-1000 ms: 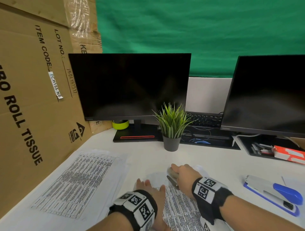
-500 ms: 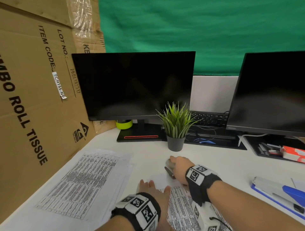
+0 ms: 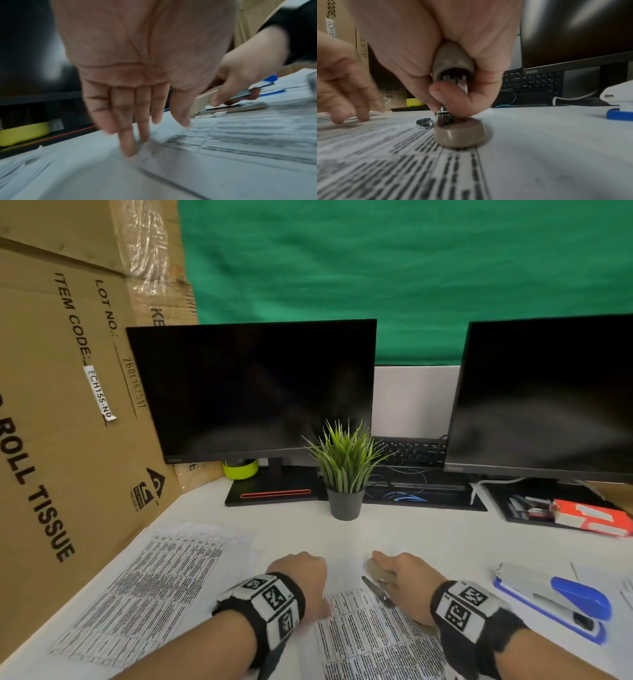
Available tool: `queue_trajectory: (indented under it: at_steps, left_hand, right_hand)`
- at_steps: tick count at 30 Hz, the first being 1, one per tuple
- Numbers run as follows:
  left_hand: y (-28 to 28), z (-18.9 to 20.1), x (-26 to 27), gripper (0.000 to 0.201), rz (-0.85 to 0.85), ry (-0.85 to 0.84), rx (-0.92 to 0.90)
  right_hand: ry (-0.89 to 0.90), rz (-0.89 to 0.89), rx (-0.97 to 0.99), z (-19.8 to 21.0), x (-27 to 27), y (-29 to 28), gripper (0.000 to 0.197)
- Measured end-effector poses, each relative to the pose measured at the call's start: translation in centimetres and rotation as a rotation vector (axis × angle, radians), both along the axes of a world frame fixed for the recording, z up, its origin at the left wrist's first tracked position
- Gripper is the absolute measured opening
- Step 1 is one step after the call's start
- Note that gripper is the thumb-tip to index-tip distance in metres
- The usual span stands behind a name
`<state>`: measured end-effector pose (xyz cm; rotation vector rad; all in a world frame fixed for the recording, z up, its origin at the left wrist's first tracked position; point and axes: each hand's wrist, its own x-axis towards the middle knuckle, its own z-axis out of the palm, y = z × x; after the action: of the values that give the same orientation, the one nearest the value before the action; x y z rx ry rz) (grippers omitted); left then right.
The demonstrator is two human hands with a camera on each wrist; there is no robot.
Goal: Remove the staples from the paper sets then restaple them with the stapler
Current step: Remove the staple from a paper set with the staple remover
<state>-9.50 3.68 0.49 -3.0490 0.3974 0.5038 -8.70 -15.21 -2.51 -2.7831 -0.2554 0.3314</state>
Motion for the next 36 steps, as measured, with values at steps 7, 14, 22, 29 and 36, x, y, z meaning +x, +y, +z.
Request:
queue_trajectory:
  at_steps: [7, 14, 22, 29, 36]
  left_hand:
    - [-2.3, -2.1, 3.9, 0.024, 0.068, -0.094, -0.072]
    - [-3.1, -2.0, 5.2, 0.010, 0.058, -0.082, -0.095]
    - [0.8, 0.2, 3.3, 0.020, 0.195, -0.070, -0.597]
    - [14.6, 2.2, -6.1, 0.010, 0.332, 0.268, -0.128]
    - [26.6, -0.8, -13.8, 0.008, 0.678, 0.204, 0.147]
  right_hand:
    - [-0.025, 0.004, 0.005, -0.7, 1.1, 0.1, 0.050]
    - [-0.139, 0.156, -0.221, -1.4, 1.7, 0.2, 0.029]
    - [-0.159, 0.130, -0.248, -0.6, 1.0, 0.4, 0.034]
    - [-0.113, 0.128, -0.366, 0.2, 0.8, 1.0, 0.042]
    - [-0.107, 0.095, -0.299, -0.5, 0.8, 0.9, 0.042]
